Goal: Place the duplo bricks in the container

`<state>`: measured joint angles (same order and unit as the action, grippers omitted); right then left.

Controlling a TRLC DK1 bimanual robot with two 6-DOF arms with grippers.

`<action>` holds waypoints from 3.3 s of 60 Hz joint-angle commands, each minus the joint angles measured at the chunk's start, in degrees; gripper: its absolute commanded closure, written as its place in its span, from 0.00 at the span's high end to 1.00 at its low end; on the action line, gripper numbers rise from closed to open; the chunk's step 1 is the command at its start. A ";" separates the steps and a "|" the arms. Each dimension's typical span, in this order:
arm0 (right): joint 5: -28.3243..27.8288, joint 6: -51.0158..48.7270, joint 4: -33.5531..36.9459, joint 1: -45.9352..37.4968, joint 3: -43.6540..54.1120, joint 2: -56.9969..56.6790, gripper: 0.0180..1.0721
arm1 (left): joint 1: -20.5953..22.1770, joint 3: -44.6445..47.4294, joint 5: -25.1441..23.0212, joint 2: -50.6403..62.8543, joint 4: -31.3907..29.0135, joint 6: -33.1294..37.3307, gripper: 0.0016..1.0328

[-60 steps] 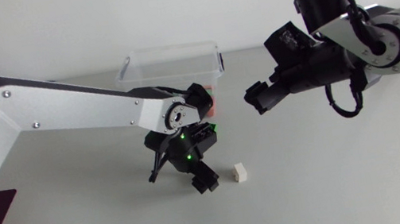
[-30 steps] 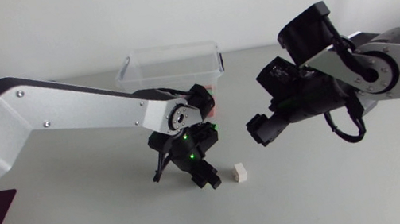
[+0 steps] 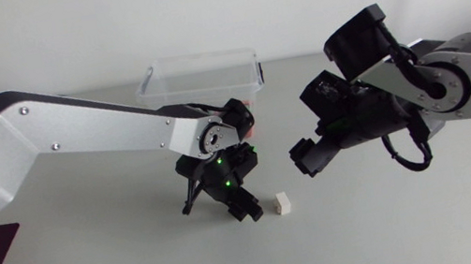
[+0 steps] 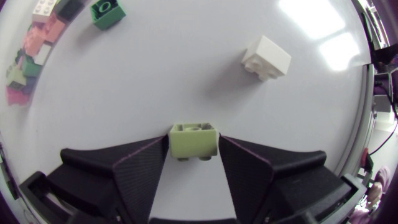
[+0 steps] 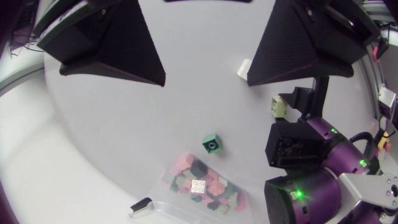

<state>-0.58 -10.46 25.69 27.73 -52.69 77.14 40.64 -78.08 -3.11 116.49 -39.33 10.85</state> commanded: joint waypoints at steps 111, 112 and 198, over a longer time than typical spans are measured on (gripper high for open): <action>-2.41 17.23 20.80 6.64 -22.02 36.94 0.47 | -17.18 -10.51 -0.05 -16.12 3.03 2.68 0.38; -2.41 17.23 20.80 6.73 -22.02 37.03 0.46 | -17.35 -10.69 -0.05 -16.12 3.56 2.60 0.38; -0.12 12.39 9.38 1.54 -39.16 25.34 0.27 | -25.44 -0.49 0.30 -20.42 31.95 4.70 0.96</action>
<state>-1.21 2.90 36.62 29.87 -89.47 101.60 16.19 -82.98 -3.49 99.83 -8.75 13.50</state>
